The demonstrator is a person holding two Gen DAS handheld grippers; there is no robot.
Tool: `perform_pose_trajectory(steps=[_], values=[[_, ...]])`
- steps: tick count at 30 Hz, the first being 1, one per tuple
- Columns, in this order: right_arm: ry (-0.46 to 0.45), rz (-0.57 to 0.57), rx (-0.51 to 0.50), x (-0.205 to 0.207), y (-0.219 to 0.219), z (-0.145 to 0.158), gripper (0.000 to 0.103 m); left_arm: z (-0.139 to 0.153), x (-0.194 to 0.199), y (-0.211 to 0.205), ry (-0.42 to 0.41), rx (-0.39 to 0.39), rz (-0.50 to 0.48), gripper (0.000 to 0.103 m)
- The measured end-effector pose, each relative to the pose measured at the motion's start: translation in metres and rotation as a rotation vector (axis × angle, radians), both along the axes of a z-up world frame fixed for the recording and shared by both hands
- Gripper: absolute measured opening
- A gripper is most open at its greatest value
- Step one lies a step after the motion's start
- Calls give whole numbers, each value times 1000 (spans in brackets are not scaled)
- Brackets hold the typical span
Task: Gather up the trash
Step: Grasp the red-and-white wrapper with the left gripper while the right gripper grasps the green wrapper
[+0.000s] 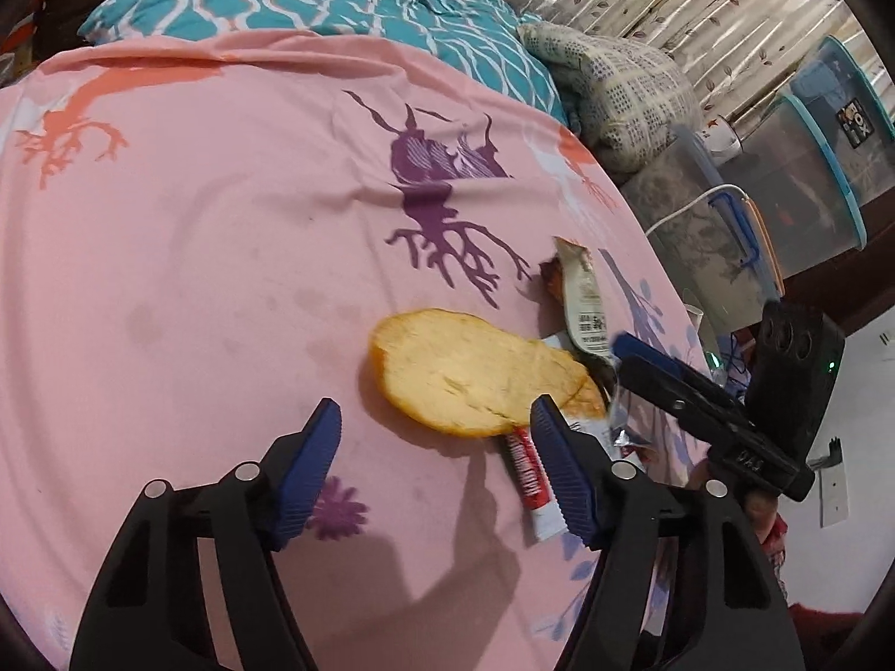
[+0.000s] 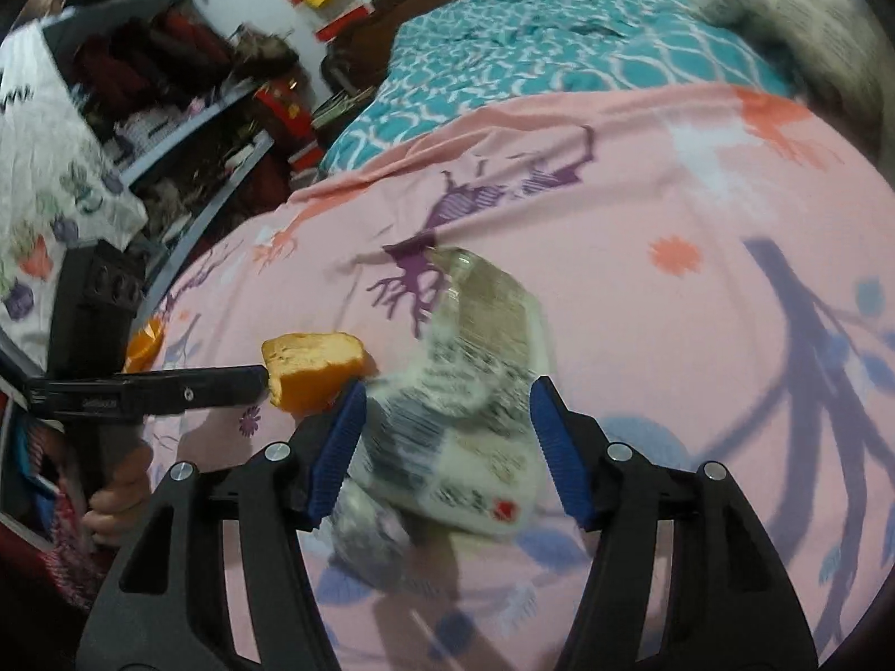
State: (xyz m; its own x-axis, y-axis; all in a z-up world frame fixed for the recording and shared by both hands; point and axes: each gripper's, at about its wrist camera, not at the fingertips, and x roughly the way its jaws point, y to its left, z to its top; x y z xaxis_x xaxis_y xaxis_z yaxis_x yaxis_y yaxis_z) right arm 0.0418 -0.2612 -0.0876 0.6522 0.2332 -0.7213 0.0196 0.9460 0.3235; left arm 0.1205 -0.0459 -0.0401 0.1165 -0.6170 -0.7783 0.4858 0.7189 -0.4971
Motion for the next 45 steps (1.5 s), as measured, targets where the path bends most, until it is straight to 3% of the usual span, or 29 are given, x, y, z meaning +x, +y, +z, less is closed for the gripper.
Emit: perform_pose_trajectory(steps=[3,4,6,8,10,13,16,20,23,24,28,31,36,40,45], values=[[22,-59,-171,6,7,-4,63,-4,3,-8,36,-12,30,62],[11,-117,-255,3,4,-4,63,-4,4,-11,25,3,44,59],[-1,-179,-314,-6,-5,-3,63,-4,9,-18,-24,57,71,53],[-8,-206,-295,-14,-15,0,63,-3,15,-24,-93,120,98,37],[-31,-234,-248,-27,-26,5,63,-3,21,-31,-158,195,119,28],[-96,-229,-132,-47,-32,18,64,-3,31,-33,-190,232,151,24],[-139,-137,9,-60,-24,26,64,-1,34,-21,-170,208,171,24],[-89,-18,56,-63,4,17,62,12,32,6,-191,189,222,32],[-34,33,122,-58,17,1,48,20,23,25,-170,132,210,35],[-21,57,137,-55,23,-4,46,23,18,27,-163,115,194,39],[-15,236,179,-57,63,-7,47,29,-15,24,-167,63,69,70],[-36,313,97,-62,82,-1,50,34,-43,5,-191,54,-39,73],[-24,239,99,-79,54,-1,54,40,-79,-40,-267,88,-171,77],[-17,149,103,-102,24,-1,54,27,-96,-74,-343,206,-226,78],[-39,17,173,-113,-16,-2,55,-4,-95,-94,-276,302,-227,75]])
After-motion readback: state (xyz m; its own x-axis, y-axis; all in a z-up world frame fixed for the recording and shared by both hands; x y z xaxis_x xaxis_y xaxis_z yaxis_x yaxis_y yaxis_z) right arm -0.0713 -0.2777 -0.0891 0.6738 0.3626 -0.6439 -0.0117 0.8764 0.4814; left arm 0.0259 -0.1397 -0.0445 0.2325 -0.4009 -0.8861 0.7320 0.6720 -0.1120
